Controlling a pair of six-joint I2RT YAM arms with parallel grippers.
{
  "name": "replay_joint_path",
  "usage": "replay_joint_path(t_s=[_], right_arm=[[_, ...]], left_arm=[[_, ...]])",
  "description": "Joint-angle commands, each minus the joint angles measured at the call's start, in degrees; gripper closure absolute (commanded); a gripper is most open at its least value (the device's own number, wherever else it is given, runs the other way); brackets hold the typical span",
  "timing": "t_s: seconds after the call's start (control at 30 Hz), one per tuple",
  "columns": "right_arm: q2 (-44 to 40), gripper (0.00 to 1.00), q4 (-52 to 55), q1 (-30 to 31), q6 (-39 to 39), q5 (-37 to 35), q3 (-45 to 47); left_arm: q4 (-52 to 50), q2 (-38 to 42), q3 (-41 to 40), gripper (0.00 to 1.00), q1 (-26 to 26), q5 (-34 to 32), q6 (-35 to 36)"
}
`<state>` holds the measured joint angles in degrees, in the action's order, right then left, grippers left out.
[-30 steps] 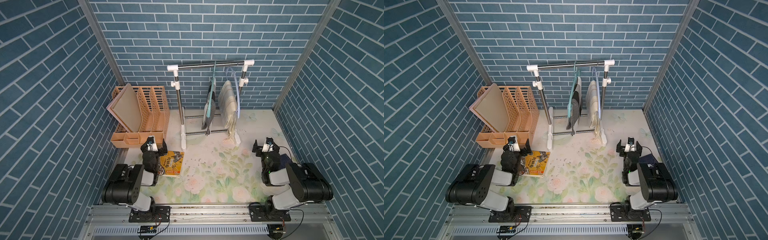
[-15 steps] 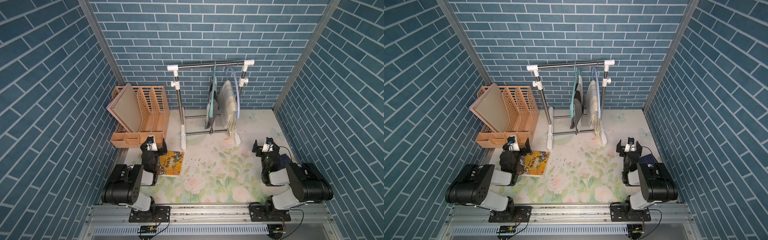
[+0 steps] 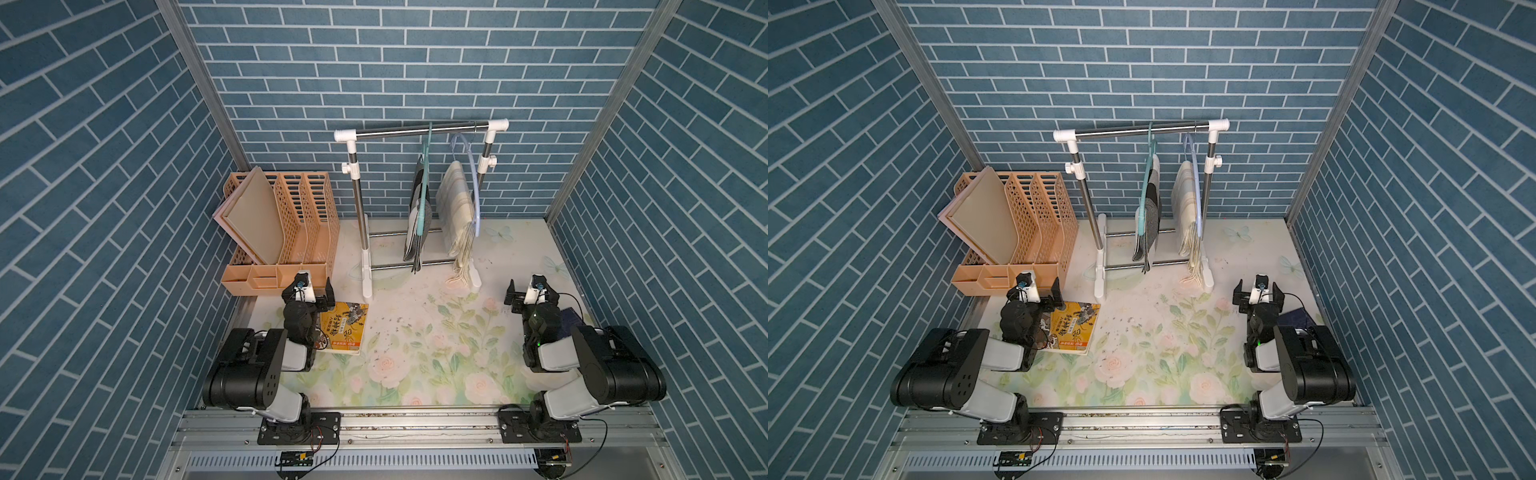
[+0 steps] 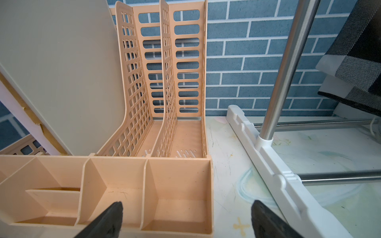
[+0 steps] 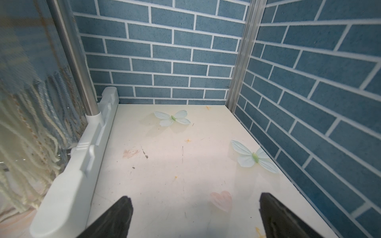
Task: Hang the scarf on the hanger
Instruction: Reset both arms
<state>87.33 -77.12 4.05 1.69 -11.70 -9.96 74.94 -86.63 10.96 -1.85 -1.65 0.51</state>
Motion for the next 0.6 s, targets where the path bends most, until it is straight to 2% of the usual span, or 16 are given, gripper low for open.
replay_joint_path(t_s=[0.0,0.03,0.1,0.13,0.23,0.57], right_arm=[[0.25,0.0,0.13,-0.21,-1.69,0.41,-0.78],[0.28,0.0,0.13,-0.23,-1.69,0.38,-0.77],[0.28,0.0,0.13,-0.26,-1.69,0.37,-0.78],[0.29,0.0,0.13,-0.2,-1.65,0.42,-0.82],[0.27,0.0,0.17,-0.17,-1.69,0.37,-0.78],[0.3,0.0,0.13,-0.19,-1.69,0.39,-0.77]], left_arm=[[5.51,0.21,-2.75,0.0,0.08,6.5,2.72],[7.84,0.22,-4.02,0.0,0.14,3.96,1.57],[5.77,0.14,-2.91,0.0,0.18,-9.15,-3.75],[4.42,0.51,-2.4,0.0,0.18,-11.2,-4.71],[1.62,0.37,-0.73,0.0,0.18,3.24,1.47],[-0.24,-0.27,0.54,0.0,1.0,4.31,0.54]])
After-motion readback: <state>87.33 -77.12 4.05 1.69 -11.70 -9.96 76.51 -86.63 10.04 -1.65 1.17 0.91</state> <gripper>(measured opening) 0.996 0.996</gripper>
